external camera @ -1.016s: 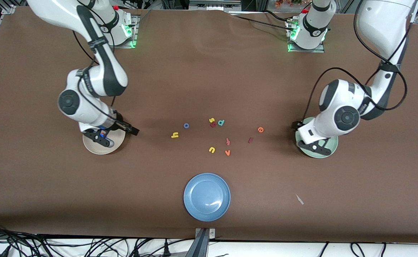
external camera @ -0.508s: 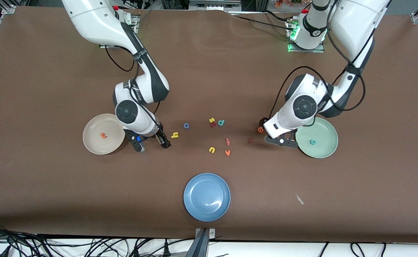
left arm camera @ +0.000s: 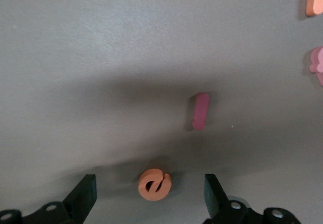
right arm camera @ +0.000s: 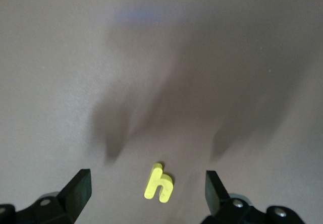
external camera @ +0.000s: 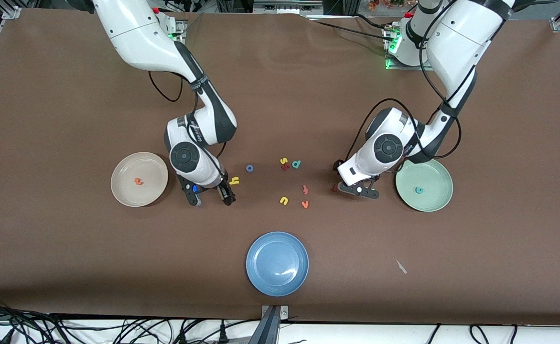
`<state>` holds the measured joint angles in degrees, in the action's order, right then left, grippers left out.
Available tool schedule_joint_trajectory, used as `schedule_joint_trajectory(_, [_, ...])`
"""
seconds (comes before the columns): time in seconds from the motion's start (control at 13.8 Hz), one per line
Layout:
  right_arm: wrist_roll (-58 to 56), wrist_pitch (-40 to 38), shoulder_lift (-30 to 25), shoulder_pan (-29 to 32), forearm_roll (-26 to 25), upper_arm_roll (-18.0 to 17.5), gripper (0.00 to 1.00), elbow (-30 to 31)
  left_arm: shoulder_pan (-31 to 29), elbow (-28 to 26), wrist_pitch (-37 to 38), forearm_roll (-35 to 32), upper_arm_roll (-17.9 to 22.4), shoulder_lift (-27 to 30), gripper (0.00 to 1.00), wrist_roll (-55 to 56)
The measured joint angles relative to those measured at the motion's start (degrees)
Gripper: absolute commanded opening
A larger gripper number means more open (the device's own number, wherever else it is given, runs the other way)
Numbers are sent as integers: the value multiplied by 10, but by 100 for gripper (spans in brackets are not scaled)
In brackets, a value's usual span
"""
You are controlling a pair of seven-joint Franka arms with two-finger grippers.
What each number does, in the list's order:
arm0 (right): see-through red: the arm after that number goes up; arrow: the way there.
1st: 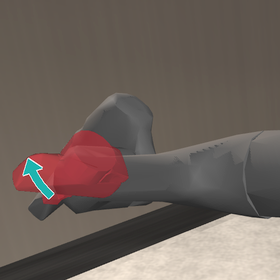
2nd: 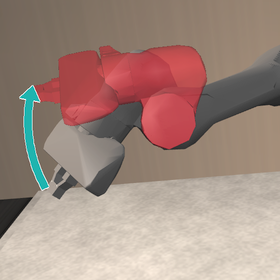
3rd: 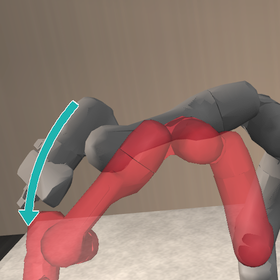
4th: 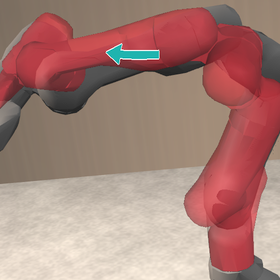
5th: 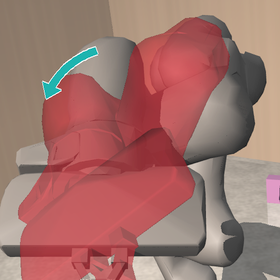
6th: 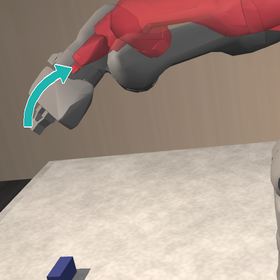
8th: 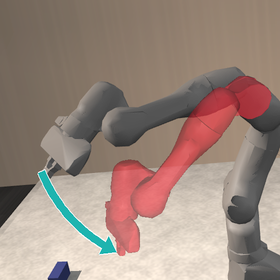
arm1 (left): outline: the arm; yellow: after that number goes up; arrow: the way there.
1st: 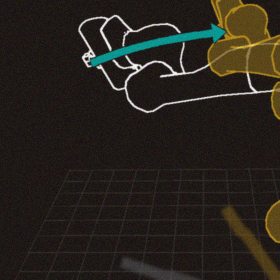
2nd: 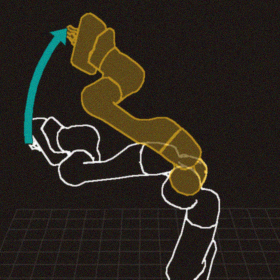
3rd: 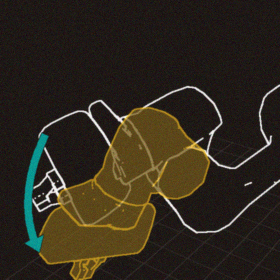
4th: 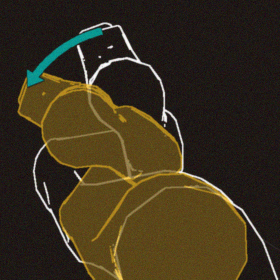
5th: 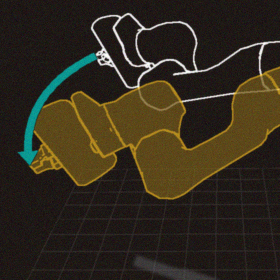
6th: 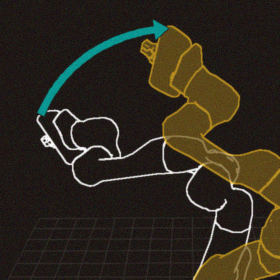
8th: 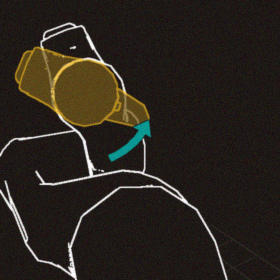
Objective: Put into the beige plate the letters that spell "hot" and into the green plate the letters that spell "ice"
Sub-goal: 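Grasp the yellow h with the right gripper while the left gripper grasps orange e, then drop the h on the beige plate while the left gripper drops e on green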
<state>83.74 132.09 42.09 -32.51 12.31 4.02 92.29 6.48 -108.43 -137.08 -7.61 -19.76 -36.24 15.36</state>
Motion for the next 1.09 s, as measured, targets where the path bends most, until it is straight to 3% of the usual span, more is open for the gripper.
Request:
schedule_joint_trajectory(0.07, [6,0,3,-4,0,0,99,-1,1,0,0,-4,0,-1,81,0])
schedule_joint_trajectory(0.22, [12,2,6,-11,0,0,99,-1,1,0,0,-24,1,-5,64,1])
schedule_joint_trajectory(0.65, [13,24,13,-26,0,0,99,3,2,0,-1,-35,1,-7,39,19])
schedule_joint_trajectory(0.87, [6,36,18,-27,0,0,95,10,10,0,-1,-35,-1,-6,20,31])
schedule_joint_trajectory(1.02, [-2,42,18,-27,0,0,75,15,13,1,-1,-35,-1,-4,9,35])
schedule_joint_trajectory(1.09, [-8,44,18,-27,0,1,61,16,13,0,-1,-35,-1,-1,9,35])
